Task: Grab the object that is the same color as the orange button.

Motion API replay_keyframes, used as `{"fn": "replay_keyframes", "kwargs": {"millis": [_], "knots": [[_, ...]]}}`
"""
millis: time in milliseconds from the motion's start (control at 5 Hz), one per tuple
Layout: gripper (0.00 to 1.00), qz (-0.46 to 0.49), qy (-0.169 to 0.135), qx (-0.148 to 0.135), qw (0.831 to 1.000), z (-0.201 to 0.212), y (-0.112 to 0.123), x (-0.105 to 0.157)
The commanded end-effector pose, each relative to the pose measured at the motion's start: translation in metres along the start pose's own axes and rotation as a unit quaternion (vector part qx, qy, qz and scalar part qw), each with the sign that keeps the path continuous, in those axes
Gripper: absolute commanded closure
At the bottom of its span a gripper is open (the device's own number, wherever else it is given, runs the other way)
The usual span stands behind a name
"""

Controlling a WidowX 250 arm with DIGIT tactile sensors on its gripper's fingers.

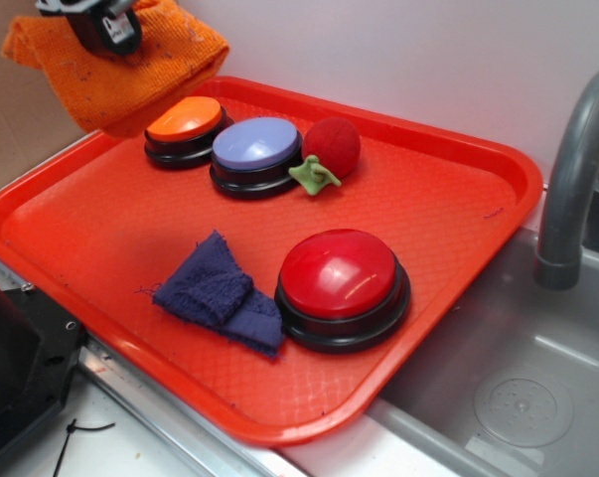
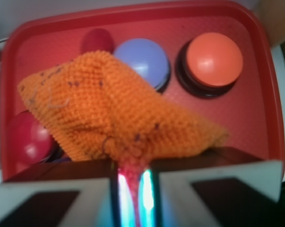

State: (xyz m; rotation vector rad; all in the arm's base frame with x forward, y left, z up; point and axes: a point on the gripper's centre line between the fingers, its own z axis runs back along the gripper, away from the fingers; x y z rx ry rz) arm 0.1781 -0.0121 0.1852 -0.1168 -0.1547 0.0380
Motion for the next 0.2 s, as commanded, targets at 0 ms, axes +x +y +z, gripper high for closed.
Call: {"fn": "replay_keyframes", "kwargs": {"millis": [0], "knots": [[0.76, 0.034, -0.005, 0.014, 0.999, 0.0131, 0.0119, -0.0042]]}}
